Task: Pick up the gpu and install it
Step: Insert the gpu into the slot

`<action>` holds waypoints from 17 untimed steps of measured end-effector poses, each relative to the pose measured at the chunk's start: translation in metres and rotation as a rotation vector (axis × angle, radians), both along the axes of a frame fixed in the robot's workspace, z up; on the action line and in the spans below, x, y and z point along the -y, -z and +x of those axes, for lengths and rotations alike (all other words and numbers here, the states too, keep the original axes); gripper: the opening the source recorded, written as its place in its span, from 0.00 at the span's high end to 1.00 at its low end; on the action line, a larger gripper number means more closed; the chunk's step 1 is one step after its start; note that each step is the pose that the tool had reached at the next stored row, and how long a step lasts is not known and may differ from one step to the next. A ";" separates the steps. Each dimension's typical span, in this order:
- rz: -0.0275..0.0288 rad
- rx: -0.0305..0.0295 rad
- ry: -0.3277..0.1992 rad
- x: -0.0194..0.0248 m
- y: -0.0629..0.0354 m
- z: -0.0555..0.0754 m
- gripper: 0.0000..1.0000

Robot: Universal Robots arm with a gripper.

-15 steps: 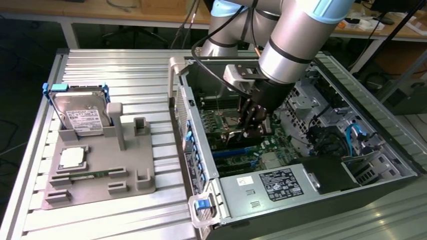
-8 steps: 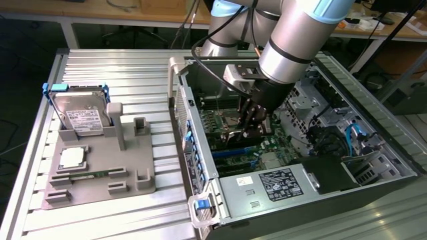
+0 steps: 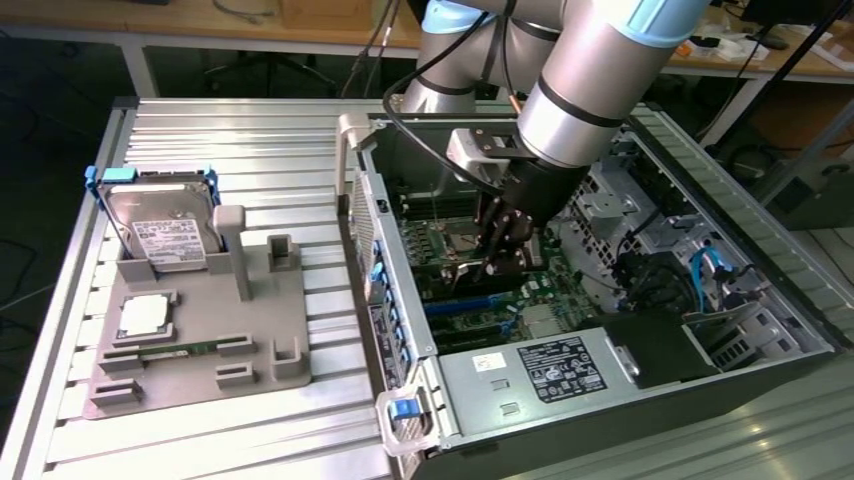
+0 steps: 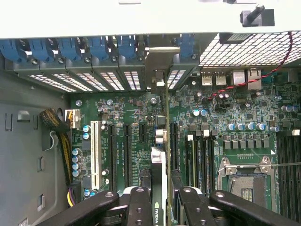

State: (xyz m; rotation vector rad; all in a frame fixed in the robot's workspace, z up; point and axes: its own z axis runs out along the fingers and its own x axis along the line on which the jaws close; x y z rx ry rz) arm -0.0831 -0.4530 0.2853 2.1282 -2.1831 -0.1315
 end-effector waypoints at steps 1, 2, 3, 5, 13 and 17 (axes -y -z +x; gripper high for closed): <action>0.0000 -0.0004 0.000 0.0000 0.0000 0.000 0.73; -0.0001 -0.0009 0.000 0.0000 0.0000 0.000 0.73; 0.0000 -0.0011 0.000 0.0000 0.0000 0.000 0.73; 0.0000 -0.0017 0.000 0.0000 0.0000 0.000 0.73; 0.0000 -0.0053 0.000 0.0000 0.0000 0.000 0.73; 0.0000 -0.0066 0.000 0.0000 0.0000 0.000 0.73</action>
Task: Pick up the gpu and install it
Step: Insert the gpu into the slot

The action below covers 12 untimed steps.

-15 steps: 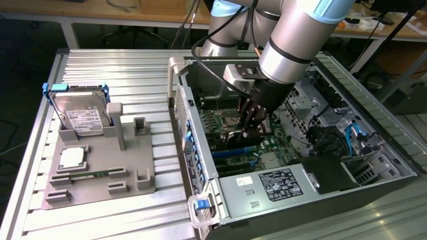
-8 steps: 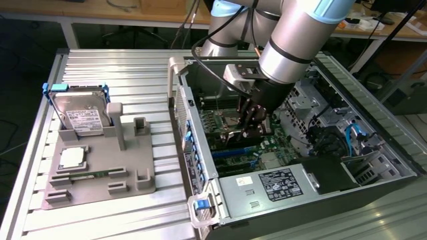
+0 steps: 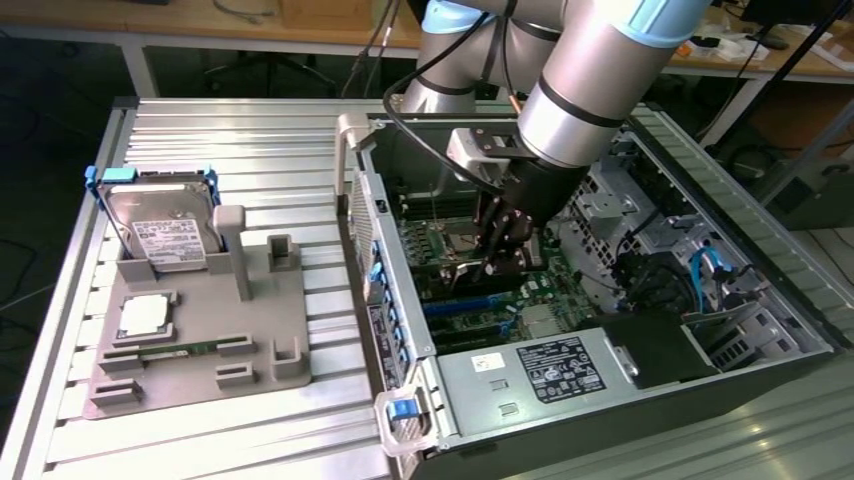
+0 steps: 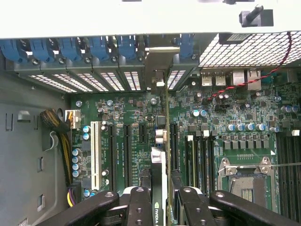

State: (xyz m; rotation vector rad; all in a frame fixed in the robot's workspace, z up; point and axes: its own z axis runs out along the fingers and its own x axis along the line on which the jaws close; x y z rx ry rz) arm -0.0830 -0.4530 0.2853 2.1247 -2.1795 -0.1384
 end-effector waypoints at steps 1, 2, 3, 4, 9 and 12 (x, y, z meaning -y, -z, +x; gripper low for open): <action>-0.0001 -0.0004 0.000 0.0000 0.0000 0.000 0.73; -0.0001 -0.0008 0.000 0.0000 0.0000 0.000 0.73; 0.0000 -0.0013 0.000 0.0000 0.0000 0.000 0.73; -0.0001 -0.0014 0.000 0.0000 0.0000 0.000 0.73; 0.0000 -0.0036 0.000 0.0000 0.0000 0.000 0.73; -0.0001 -0.0050 0.000 0.0000 0.0000 0.000 0.73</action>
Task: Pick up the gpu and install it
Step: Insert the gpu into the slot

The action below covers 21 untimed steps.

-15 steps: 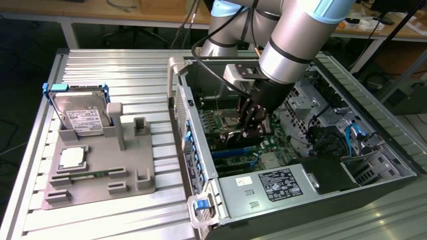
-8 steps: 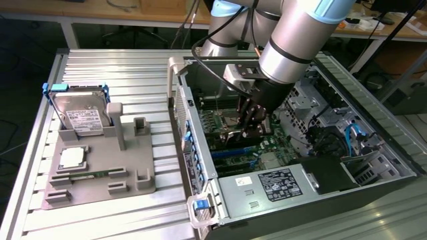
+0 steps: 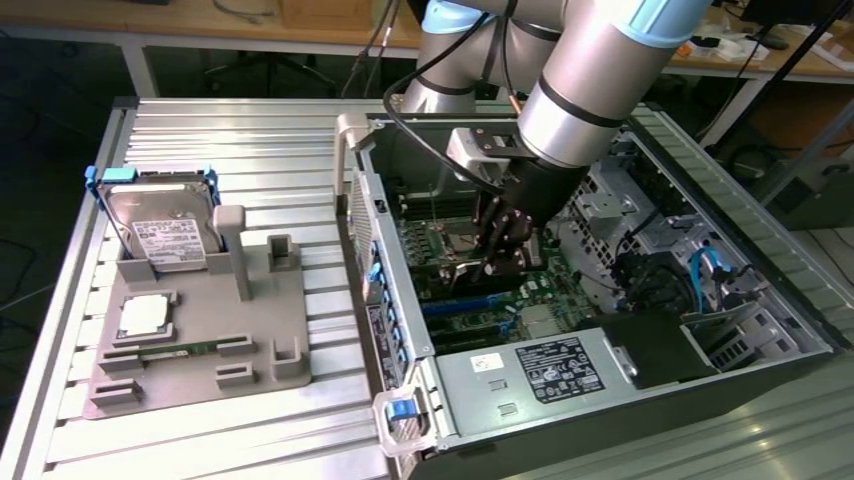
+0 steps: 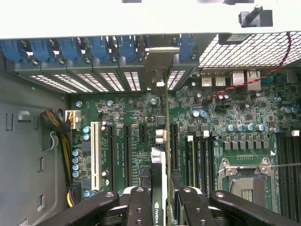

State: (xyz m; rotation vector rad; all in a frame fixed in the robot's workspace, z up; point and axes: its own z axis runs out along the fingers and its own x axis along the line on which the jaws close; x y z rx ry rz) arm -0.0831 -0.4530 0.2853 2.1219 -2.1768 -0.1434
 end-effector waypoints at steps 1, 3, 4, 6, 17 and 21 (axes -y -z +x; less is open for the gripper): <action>0.0000 -0.0004 0.000 0.0000 0.0000 0.000 0.73; 0.0000 -0.0010 0.000 0.0000 0.0000 0.000 0.73; 0.0000 -0.0013 0.000 0.0000 0.0000 0.000 0.73; 0.0000 -0.0020 0.000 0.0000 0.0000 0.000 0.73; 0.0000 -0.0060 0.000 0.0000 0.0000 0.000 0.73; 0.0000 -0.0073 0.000 0.0000 0.0000 0.000 0.73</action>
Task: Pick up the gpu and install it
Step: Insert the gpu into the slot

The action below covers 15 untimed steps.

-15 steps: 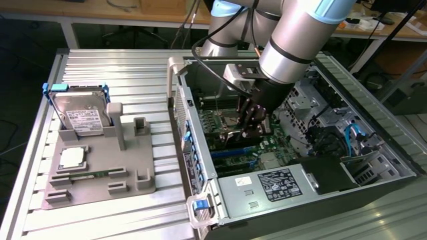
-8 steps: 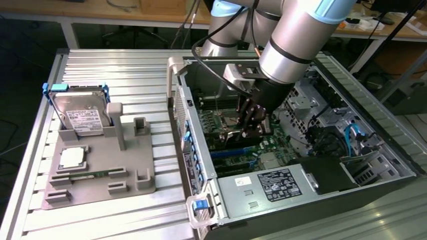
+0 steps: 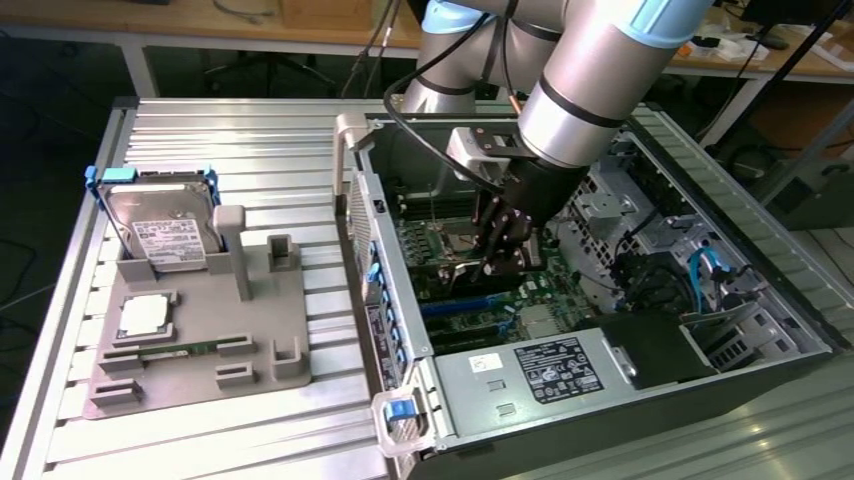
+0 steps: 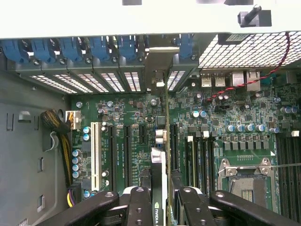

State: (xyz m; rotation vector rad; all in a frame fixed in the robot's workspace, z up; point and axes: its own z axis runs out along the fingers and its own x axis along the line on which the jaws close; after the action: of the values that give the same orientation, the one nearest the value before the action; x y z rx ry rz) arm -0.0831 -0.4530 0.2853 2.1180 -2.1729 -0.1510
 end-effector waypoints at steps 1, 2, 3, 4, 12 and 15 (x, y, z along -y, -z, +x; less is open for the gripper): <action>0.0000 -0.0005 0.000 0.0000 0.0000 0.000 0.73; 0.0000 -0.0008 0.000 0.0000 0.0000 0.000 0.73; 0.0000 -0.0011 0.000 0.0000 0.0000 0.000 0.73; 0.0000 -0.0015 0.000 0.0000 0.0000 0.000 0.73; 0.0000 -0.0038 0.000 0.0000 0.0000 0.000 0.73; 0.0000 -0.0038 0.000 0.0000 0.0003 0.000 0.73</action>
State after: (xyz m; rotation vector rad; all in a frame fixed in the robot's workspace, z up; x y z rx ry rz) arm -0.0831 -0.4530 0.2850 2.1160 -2.1707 -0.1548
